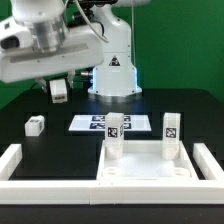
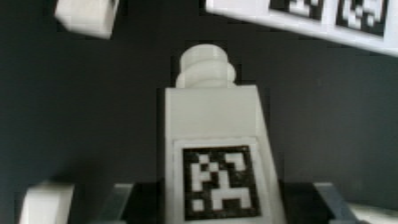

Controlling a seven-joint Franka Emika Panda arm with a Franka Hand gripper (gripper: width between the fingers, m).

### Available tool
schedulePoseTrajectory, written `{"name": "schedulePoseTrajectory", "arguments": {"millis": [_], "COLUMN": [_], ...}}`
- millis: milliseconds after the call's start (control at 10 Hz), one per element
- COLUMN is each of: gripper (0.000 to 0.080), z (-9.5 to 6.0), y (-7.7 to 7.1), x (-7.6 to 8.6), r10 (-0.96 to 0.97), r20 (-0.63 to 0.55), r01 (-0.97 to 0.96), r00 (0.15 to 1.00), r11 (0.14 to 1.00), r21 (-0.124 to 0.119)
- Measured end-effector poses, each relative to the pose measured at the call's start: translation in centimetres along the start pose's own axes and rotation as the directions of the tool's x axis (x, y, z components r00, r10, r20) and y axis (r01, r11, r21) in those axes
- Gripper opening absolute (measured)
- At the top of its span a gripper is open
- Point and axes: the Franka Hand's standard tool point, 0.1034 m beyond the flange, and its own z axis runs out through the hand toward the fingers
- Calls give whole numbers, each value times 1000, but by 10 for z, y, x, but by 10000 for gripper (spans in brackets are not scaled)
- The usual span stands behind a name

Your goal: Assemble square table

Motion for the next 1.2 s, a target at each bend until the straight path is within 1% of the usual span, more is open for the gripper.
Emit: {"name": "schedulePoseTrajectory", "arguments": {"millis": [100,200,300,500,600,700,800,900,1000,1100,1200], "gripper": [290,290,290,290,290,290,290,290,290,290,290], "z": [-11,-10,-7,-10,-15,-22,-35,-46,-54,-60,-59], "y": [-3,-3,-1,4,-2,-14,-22,-36,-54,-68,-81], "x": [15,22,15,21,34,51,71,89,104,121,133], "r10": [-34,-52,-43,-47,-46,-54,-35,24,74,106,87], "r20": [-42,-141,-178,-309,-357,-387,-441,-503,-566,-646,-695], "r01": [33,44,33,21,9,9,-21,-81,-129,-178,-181], "r00": [999,989,983,950,933,921,897,864,821,756,714], "r11": [998,997,998,996,994,993,992,993,990,983,982], "r21": [-46,-56,-56,-86,-106,-118,-122,-90,-58,-48,-63]}}
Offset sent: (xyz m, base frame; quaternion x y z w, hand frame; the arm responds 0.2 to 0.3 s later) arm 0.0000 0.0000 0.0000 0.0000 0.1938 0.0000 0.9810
